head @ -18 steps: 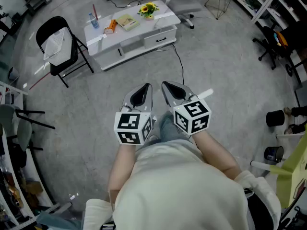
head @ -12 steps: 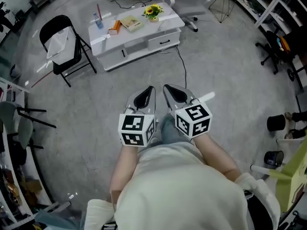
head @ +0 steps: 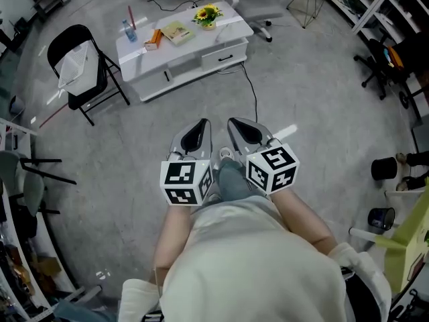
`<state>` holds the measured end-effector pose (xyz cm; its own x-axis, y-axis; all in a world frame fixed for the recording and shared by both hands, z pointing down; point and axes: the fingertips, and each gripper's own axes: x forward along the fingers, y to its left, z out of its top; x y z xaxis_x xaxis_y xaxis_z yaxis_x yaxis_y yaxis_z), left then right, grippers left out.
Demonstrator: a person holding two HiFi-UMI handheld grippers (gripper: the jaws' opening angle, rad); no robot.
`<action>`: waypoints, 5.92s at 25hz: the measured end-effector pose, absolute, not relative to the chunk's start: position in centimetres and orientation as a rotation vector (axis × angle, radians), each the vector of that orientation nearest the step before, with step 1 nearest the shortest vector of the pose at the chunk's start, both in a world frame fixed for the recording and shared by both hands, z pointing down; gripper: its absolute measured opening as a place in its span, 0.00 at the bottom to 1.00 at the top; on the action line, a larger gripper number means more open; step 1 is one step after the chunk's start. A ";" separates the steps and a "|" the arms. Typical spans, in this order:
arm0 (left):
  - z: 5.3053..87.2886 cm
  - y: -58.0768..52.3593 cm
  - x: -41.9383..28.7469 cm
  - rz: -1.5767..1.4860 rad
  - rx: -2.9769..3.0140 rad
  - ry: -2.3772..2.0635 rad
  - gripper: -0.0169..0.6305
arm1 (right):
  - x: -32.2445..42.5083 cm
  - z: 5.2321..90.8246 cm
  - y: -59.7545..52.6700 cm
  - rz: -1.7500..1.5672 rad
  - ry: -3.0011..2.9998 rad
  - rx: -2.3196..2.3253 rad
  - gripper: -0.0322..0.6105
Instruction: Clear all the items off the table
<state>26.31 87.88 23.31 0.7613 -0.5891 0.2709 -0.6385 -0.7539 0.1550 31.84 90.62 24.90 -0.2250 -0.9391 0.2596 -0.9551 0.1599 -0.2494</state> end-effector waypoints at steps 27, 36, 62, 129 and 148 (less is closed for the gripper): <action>23.2 70.3 34.8 0.342 2.631 -1.136 0.04 | 40.9 24.3 72.0 0.496 -2.419 1.763 0.05; 24.2 67.0 37.3 0.341 2.617 -1.168 0.04 | 43.8 24.7 68.7 0.473 -2.435 1.736 0.05; 26.5 56.5 41.7 0.313 2.578 -1.068 0.04 | 48.5 26.7 59.7 0.507 -2.326 1.772 0.05; 30.1 19.9 48.4 0.445 2.564 -0.881 0.04 | 57.0 30.2 24.1 0.641 -2.094 1.994 0.05; 37.5 13.0 53.0 0.578 2.451 -0.958 0.04 | 63.7 38.8 16.5 0.772 -2.044 1.875 0.10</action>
<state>52.98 13.03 37.51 0.6723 -0.5221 0.5248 -0.7078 -0.6612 0.2488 63.66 16.50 38.82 -0.1321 -0.8393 0.5273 -0.9784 0.0251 -0.2052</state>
